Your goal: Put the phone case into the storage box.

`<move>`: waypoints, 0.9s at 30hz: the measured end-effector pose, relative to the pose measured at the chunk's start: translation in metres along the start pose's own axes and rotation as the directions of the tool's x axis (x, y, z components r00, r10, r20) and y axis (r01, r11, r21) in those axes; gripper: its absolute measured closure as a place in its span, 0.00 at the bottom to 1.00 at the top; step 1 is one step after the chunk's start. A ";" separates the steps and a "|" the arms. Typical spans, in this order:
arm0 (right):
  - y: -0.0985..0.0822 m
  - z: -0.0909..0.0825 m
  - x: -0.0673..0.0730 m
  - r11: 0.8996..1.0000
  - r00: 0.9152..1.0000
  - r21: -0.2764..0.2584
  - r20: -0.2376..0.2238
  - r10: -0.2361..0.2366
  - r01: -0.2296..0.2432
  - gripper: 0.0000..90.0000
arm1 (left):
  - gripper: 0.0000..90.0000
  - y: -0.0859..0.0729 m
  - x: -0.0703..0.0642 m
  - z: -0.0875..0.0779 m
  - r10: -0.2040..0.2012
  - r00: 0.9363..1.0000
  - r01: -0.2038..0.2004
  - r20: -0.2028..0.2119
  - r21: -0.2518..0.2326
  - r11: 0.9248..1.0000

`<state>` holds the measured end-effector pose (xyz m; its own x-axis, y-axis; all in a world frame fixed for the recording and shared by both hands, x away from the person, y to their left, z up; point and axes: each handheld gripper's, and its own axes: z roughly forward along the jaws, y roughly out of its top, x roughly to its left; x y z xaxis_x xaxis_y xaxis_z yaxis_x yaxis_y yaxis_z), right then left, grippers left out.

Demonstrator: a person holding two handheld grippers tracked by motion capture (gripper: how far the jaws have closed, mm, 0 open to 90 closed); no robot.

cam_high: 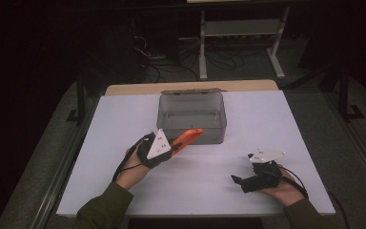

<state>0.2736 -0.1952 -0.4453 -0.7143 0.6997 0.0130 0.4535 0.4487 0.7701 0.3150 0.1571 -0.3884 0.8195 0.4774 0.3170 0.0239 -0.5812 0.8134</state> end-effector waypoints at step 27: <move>0.000 0.001 0.001 1.000 1.000 0.005 0.001 0.001 -0.001 0.02 | 0.88 0.000 0.027 -0.009 -0.231 0.963 0.240 0.143 -0.048 0.970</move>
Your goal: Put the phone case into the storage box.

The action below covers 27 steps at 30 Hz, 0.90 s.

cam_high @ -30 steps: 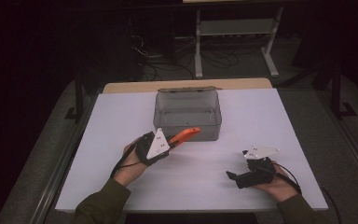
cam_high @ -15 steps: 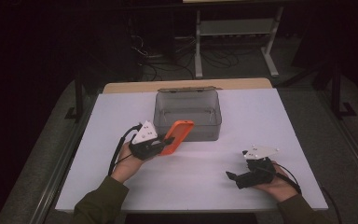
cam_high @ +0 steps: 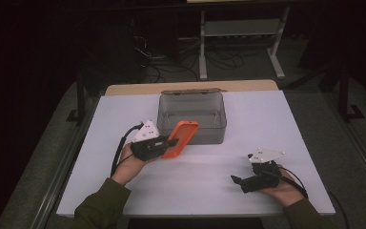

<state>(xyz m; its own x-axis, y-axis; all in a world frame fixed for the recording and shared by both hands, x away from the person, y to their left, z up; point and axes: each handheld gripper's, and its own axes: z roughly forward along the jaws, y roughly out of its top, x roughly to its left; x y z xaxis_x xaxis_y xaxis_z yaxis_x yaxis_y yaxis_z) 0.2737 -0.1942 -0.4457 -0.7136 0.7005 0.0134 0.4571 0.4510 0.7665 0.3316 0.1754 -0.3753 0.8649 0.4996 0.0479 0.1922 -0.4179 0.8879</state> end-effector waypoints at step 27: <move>0.000 0.000 0.000 1.000 1.000 0.000 -0.005 0.005 -0.005 0.02 | 0.88 0.062 0.027 -0.009 -0.012 0.998 0.016 0.067 -0.052 0.999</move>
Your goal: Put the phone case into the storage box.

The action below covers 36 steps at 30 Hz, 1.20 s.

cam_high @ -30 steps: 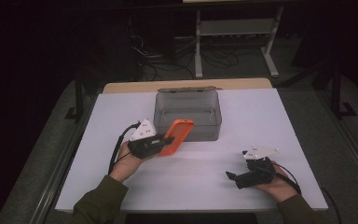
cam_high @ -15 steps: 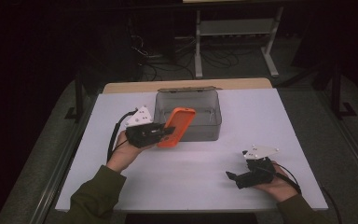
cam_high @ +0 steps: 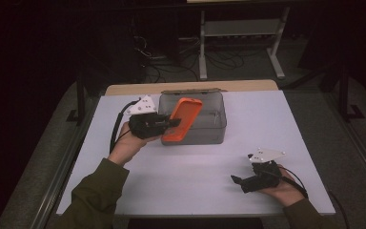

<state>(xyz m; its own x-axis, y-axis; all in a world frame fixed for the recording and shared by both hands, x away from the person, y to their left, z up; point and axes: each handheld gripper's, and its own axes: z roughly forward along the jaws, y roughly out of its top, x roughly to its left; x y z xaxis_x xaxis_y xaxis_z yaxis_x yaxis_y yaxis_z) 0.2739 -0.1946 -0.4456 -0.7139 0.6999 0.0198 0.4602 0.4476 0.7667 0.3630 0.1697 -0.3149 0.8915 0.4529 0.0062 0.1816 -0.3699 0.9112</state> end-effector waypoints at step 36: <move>0.000 -0.002 0.001 1.000 1.000 -0.003 -0.006 -0.002 0.002 0.02 | 0.88 0.046 0.052 0.025 -0.049 0.995 0.058 -0.086 0.110 0.992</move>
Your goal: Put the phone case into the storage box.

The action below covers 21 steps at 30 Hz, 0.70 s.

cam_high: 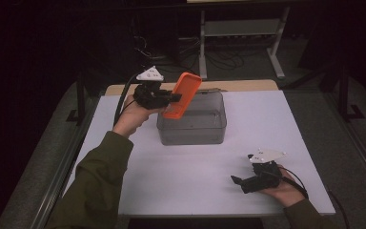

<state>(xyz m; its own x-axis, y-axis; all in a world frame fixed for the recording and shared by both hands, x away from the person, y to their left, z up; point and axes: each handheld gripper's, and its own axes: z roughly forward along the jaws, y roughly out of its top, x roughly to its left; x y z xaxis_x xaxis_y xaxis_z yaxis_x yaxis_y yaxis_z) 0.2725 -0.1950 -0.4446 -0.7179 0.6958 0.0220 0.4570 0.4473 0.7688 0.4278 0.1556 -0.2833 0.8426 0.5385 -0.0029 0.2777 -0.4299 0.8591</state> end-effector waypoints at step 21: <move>0.000 -0.001 0.000 1.000 1.000 -0.006 -0.003 0.003 -0.003 0.02 | 0.88 -0.002 0.023 0.024 -0.100 0.992 0.113 -0.084 0.177 0.978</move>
<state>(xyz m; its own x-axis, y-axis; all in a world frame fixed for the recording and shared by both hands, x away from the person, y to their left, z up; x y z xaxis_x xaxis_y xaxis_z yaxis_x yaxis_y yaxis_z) 0.2721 -0.1951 -0.4440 -0.7182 0.6953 0.0257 0.4559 0.4423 0.7724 0.4572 0.1514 -0.2974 0.7693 0.6373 -0.0457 0.4484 -0.4877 0.7491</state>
